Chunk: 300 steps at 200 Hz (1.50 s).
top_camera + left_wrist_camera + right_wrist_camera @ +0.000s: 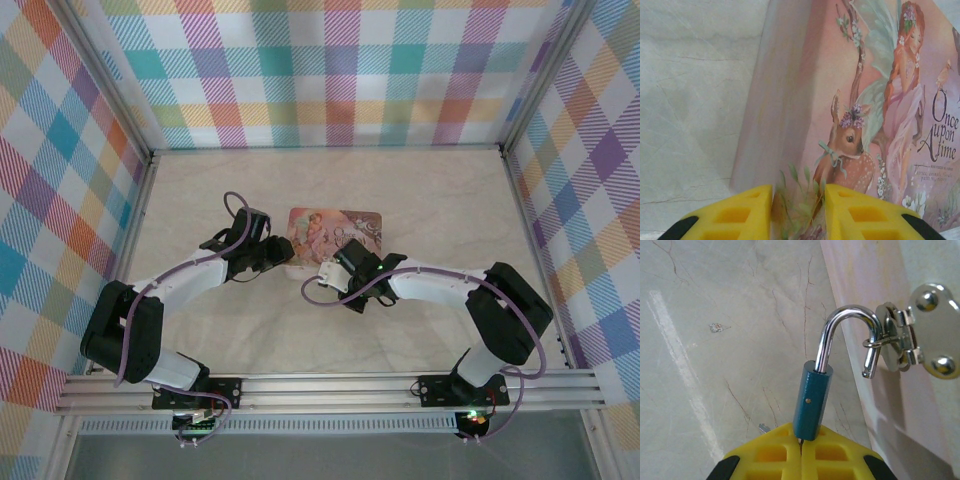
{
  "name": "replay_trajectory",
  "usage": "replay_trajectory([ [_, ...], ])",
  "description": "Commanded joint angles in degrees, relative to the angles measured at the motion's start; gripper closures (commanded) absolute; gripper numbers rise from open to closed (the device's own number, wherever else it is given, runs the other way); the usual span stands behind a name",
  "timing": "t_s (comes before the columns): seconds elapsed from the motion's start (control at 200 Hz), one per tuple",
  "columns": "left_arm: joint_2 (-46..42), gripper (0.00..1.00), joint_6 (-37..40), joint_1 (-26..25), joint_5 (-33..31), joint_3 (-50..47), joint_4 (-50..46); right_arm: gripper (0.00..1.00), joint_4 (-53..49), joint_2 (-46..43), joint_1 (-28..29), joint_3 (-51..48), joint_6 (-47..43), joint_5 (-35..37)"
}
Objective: Unlock a padlock with a key
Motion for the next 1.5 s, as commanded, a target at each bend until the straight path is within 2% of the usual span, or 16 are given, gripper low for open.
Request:
replay_trajectory([
  [0.0, -0.91, 0.69, 1.32, 0.71, 1.32, 1.01, -1.41, 1.0, -0.32, -1.02, 0.66, 1.79, -2.38, 0.22],
  [0.565, -0.29, 0.68, 1.41, 0.72, 1.59, 1.38, -1.24, 1.0, 2.23, 0.11, 0.91, 1.89, -6.84, 4.15],
  [1.495, -0.21, 0.68, 1.33, 0.71, 1.77, 1.52, -1.14, 1.0, 4.83, -0.43, 0.94, 0.67, -10.81, 4.95],
])
